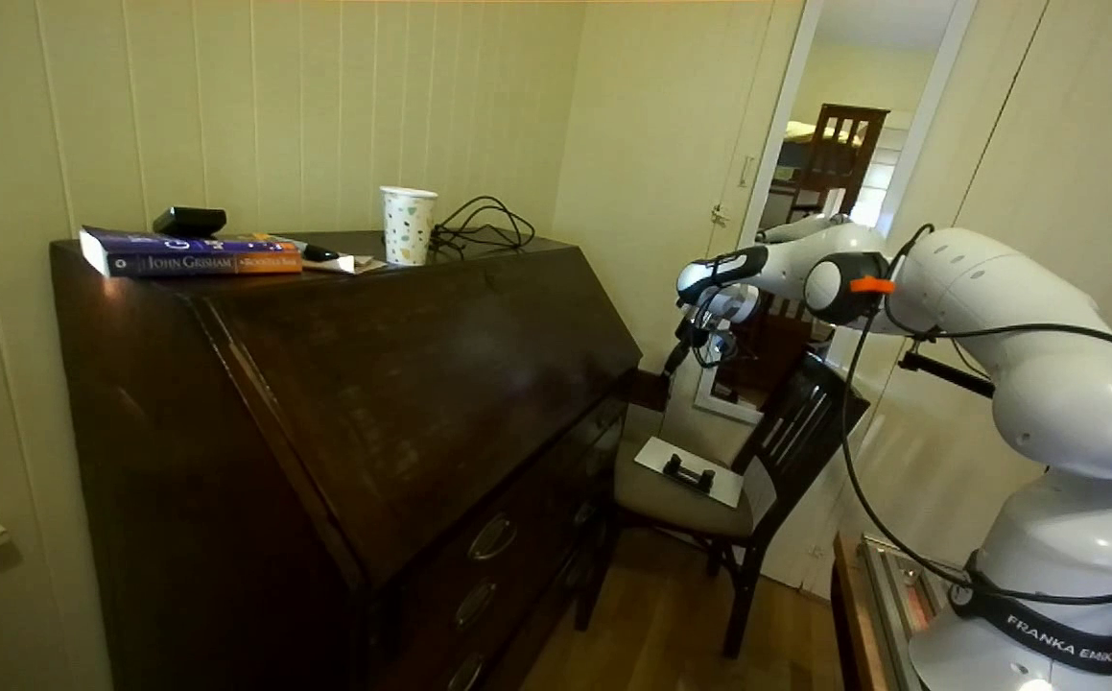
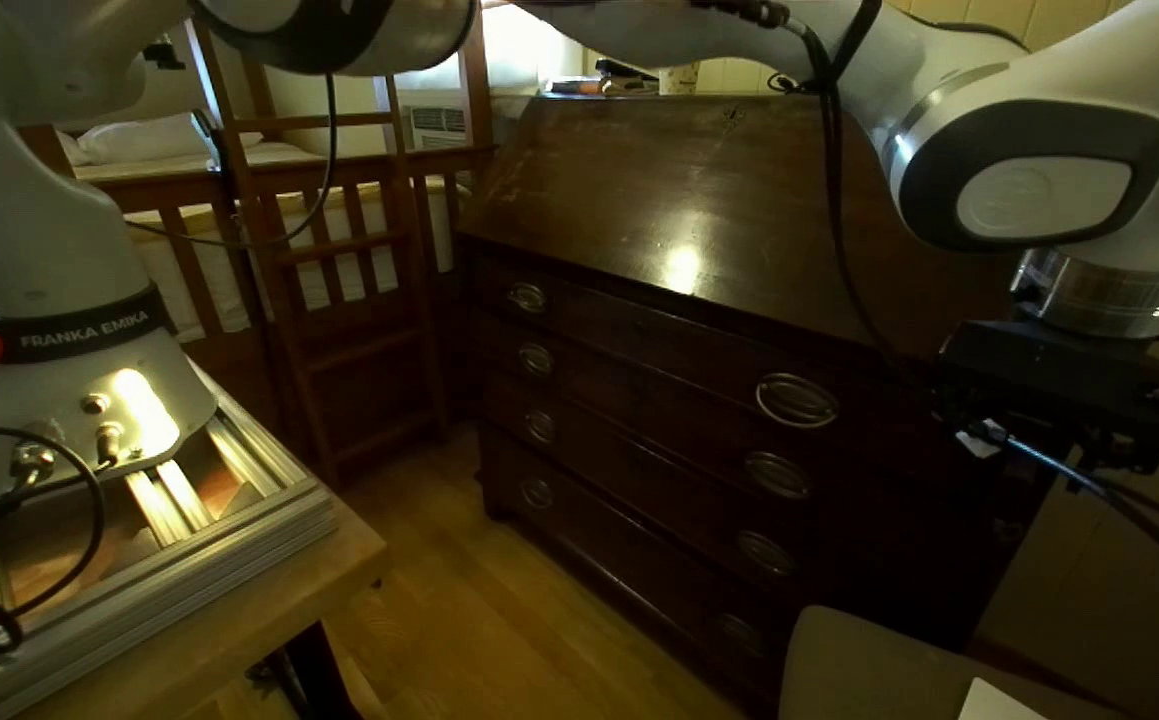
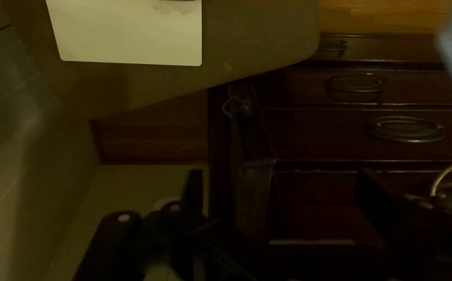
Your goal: Pull out the right board
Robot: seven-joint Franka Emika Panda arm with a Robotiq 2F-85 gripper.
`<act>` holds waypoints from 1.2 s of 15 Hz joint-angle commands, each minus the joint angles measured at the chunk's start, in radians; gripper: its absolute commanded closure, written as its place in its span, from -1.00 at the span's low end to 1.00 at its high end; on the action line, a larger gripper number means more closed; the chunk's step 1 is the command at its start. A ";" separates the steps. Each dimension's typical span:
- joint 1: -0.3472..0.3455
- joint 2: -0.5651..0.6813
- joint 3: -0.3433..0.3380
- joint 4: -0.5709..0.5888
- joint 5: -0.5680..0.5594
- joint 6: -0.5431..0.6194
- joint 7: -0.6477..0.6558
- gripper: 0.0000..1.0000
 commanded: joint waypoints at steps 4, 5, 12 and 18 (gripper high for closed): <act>0.018 0.131 0.003 0.212 -0.008 -0.033 0.031 -0.77; 0.020 0.141 0.001 0.225 -0.009 -0.031 0.032 -0.41; 0.015 0.167 -0.019 0.279 -0.014 -0.050 0.043 0.53; 0.015 0.172 -0.062 0.276 -0.034 -0.052 0.063 0.89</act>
